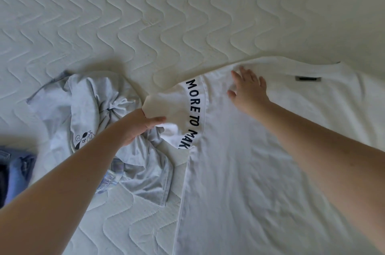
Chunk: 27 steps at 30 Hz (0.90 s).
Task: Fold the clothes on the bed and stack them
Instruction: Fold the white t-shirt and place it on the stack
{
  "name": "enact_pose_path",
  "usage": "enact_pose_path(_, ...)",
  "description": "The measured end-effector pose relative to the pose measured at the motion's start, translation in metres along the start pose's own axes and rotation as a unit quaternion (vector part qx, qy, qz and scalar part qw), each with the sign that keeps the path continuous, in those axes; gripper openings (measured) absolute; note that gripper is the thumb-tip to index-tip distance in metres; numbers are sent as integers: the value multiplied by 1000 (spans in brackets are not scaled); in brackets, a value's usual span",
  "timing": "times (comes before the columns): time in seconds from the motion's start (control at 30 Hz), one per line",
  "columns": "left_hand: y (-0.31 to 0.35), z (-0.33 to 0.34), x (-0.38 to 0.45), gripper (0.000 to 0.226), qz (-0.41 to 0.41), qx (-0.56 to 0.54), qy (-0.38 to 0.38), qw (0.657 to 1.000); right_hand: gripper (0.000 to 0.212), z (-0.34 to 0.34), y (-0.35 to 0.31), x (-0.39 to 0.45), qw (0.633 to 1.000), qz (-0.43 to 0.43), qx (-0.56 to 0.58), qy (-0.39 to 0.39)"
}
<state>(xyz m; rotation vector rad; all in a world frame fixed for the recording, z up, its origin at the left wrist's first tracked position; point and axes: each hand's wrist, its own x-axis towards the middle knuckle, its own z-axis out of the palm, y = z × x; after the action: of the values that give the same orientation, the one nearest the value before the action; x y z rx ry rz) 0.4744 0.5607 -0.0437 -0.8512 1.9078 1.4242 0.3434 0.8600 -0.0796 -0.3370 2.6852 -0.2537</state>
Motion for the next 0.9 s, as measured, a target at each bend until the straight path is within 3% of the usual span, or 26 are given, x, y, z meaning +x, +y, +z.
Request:
enact_pose_path(0.1,1,2,-3,22,63,-78,-8,995,42,3,-34,-43,989,-45,86,110)
enact_pose_path(0.2,8,5,-5,13,114,-40,90,989,24,23,-81,-98,974,-97,172,108)
enact_pose_path(0.27,14,8,-6,5,129,29,174,976,22,42,-109,-129,964,-135,201,113)
enact_pose_path(0.33,17,12,-2,10,117,30,205,971,32,60,-130,-148,963,-147,192,118)
enact_pose_path(0.43,20,13,1,21,92,-21,211,973,59,79,-152,-151,981,-92,155,78)
enact_pose_path(0.5,19,14,2,24,84,-20,200,976,64,86,-159,-143,990,-63,112,54)
enact_pose_path(0.57,16,16,3,34,62,-23,159,985,58,88,-161,-131,995,-48,70,42)
enact_pose_path(0.67,7,24,0,58,30,81,112,990,40,80,-159,-118,997,-54,24,54)
enact_pose_path(0.77,-4,34,0,36,59,157,155,974,22,74,-154,-116,991,-81,29,100)
enact_pose_path(0.9,4,41,-7,23,110,77,206,969,14,69,-143,-128,974,-87,153,144)
